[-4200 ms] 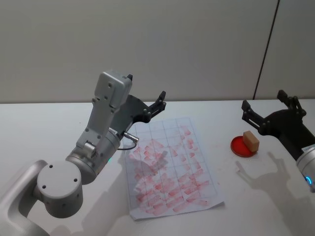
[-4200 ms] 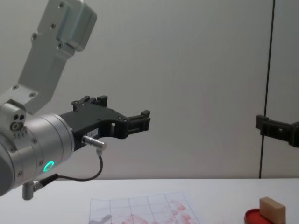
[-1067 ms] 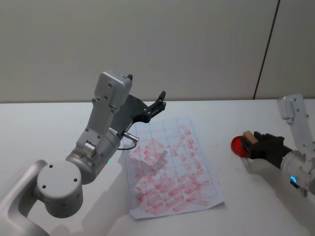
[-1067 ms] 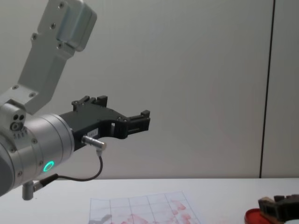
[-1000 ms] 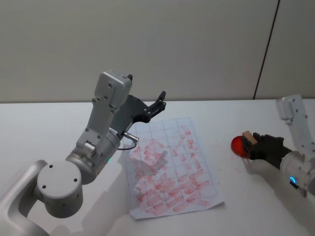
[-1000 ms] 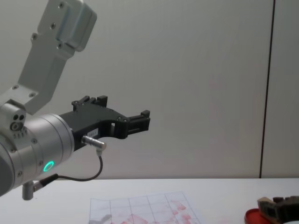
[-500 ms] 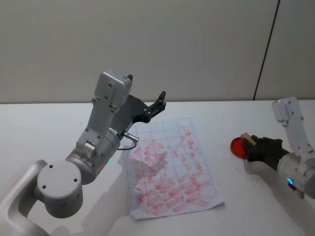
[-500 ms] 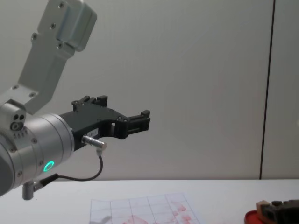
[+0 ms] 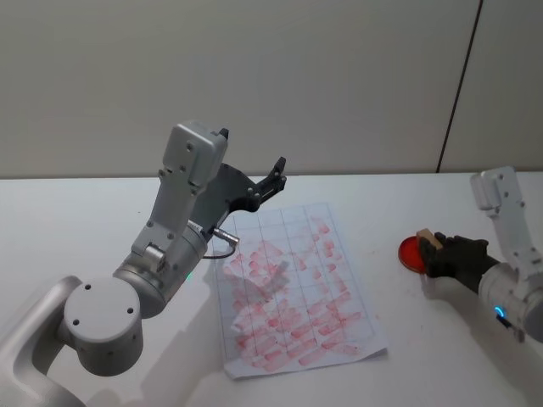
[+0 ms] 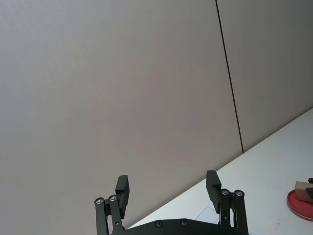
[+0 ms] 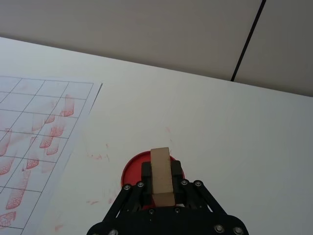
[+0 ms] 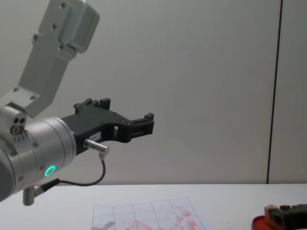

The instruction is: Use the one hand to pick up the stamp and affix it onto the A4 paper.

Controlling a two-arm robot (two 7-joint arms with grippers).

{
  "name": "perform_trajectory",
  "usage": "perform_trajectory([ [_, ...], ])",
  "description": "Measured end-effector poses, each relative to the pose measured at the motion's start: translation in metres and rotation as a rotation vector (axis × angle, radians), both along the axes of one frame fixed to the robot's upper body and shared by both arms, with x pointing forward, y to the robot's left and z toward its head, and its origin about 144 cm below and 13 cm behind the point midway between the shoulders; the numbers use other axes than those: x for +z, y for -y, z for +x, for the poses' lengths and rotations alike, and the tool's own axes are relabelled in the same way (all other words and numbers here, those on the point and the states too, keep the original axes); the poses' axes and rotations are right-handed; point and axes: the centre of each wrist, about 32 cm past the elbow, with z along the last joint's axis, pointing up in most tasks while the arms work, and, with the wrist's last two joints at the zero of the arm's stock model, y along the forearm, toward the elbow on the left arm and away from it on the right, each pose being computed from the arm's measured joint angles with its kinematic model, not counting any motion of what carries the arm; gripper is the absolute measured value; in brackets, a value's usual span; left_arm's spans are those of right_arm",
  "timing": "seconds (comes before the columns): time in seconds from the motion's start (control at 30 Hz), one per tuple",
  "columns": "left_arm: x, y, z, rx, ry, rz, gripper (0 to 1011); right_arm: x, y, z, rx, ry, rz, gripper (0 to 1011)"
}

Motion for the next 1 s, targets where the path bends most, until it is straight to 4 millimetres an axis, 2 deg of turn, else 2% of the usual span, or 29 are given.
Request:
perform_trajectory([
  [0.67,0.0,0.0,0.0,0.0,0.0,0.0,1002,0.036,-0.01,-0.003,0.104,0.23,0.093,224],
  [1.0,0.0,0.0,0.0,0.0,0.0,0.0,1001,0.038,-0.03,-0.002,0.216,0.26,0.144,225],
])
